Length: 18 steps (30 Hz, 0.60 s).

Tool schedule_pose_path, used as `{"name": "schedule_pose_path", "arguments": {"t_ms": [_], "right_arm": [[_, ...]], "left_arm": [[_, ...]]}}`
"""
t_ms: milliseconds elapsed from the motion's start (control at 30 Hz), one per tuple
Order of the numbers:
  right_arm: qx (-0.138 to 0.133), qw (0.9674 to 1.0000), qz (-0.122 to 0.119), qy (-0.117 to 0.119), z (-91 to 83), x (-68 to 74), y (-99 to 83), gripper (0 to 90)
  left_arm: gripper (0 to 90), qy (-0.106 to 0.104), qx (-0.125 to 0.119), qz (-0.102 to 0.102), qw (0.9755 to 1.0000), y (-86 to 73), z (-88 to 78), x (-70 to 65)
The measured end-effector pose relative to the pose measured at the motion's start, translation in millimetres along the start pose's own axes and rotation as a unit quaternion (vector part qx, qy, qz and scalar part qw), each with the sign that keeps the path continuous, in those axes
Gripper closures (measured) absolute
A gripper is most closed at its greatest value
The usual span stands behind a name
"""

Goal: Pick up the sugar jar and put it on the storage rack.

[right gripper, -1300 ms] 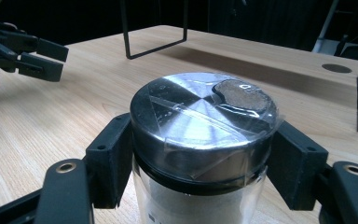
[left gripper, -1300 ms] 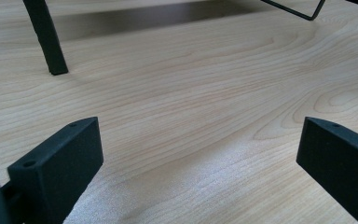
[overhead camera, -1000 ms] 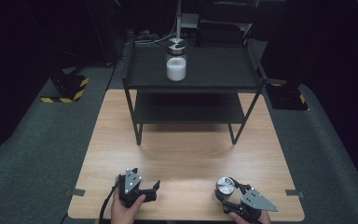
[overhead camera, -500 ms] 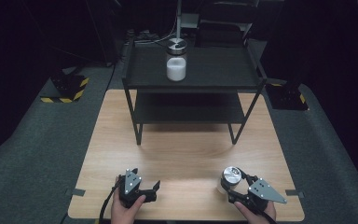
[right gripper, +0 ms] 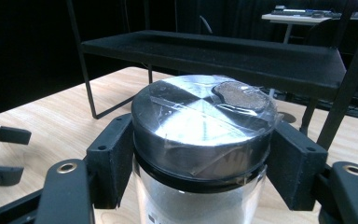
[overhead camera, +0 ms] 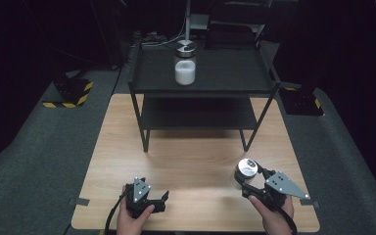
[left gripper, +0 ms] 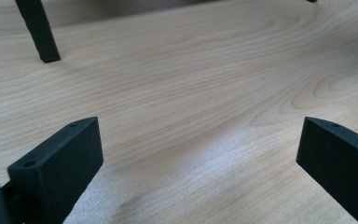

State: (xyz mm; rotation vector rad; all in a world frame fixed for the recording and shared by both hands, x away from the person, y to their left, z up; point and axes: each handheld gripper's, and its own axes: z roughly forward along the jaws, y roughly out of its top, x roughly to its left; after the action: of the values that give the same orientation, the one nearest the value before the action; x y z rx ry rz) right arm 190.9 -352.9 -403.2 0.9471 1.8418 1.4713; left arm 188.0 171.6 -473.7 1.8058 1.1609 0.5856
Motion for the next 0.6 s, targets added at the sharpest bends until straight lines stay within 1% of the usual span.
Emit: {"name": "schedule_pose_path", "arguments": {"t_ms": [200,233,267,333,600], "right_arm": [[-0.001,1.0000,0.004,-0.003,2.2,0.9,13.7,31.4],[-0.003,1.0000,0.002,-0.004,3.0,1.5,18.1,31.4],[-0.003,1.0000,0.002,-0.004,3.0,1.5,18.1,31.4],[-0.007,1.0000,0.001,-0.003,3.8,1.3,23.7,31.4],[-0.022,0.9997,-0.005,-0.011,4.1,0.5,55.4,31.4]], "left_arm": [[0.7,-0.003,0.002,-0.001,1.0000,0.4,-0.2,1.2],[0.7,-0.004,0.003,-0.001,1.0000,0.6,-0.3,1.4],[0.7,-0.005,0.004,-0.003,1.0000,1.0,-0.3,1.8],[0.7,-0.005,0.006,-0.008,0.9999,1.2,-0.3,2.5],[0.7,-0.008,0.006,-0.007,0.9999,1.1,-0.3,3.3]]}}
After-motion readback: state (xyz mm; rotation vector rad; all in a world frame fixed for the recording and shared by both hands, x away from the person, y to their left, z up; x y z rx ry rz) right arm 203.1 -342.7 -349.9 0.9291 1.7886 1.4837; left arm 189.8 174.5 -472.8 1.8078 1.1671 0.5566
